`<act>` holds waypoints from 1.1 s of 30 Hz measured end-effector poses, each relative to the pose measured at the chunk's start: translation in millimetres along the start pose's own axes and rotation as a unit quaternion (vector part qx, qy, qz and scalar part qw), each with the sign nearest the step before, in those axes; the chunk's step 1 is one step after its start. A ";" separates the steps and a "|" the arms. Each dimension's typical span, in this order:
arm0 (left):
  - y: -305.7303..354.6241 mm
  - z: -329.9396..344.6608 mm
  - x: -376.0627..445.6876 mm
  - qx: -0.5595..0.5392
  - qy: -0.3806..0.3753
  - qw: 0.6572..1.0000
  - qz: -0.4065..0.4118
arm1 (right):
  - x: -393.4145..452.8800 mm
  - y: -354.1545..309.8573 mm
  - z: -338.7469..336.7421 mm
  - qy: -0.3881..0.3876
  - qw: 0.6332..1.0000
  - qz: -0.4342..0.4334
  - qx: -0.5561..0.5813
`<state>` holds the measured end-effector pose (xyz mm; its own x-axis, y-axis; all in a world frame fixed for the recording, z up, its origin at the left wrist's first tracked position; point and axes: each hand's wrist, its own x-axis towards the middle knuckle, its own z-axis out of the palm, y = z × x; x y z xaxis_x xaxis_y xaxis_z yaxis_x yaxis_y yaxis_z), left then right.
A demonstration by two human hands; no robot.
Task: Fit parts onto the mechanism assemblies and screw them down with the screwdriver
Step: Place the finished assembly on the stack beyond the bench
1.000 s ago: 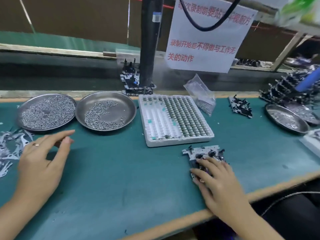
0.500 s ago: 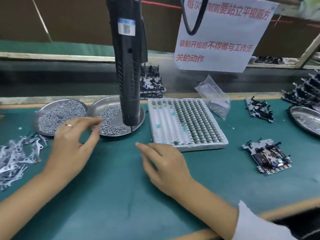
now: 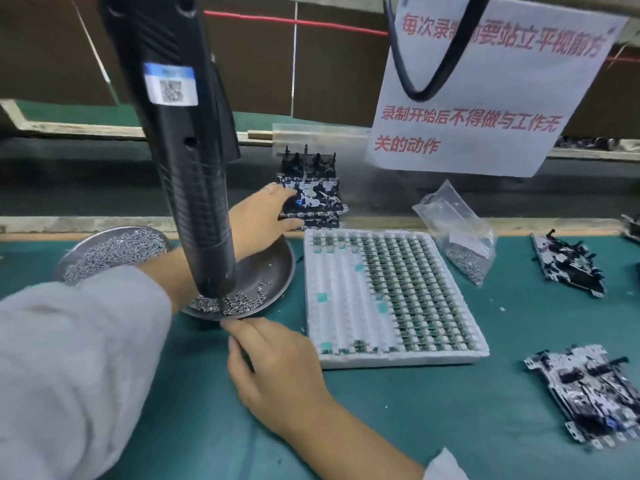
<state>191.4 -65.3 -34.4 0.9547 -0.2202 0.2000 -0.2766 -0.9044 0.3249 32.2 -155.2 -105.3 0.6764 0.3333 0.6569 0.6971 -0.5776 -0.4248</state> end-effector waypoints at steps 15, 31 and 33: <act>-8.5 -19.4 -18.1 -0.075 0.194 0.978 -0.021 | 4.9 5.2 -1.7 0.056 0.998 0.009 0.036; -52.9 -40.9 -253.0 0.027 0.162 0.977 0.138 | -5.9 -2.0 -12.8 0.034 0.992 -0.098 0.069; -56.1 -35.0 -264.9 0.024 0.152 0.977 0.148 | -5.9 -2.8 -12.7 0.007 0.990 -0.138 0.015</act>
<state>-49.8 56.5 -73.2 0.7545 -0.3633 0.5466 -0.5240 -0.8350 0.1682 23.3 -165.1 -100.0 0.4566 0.4645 0.7588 0.8615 -0.4436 -0.2468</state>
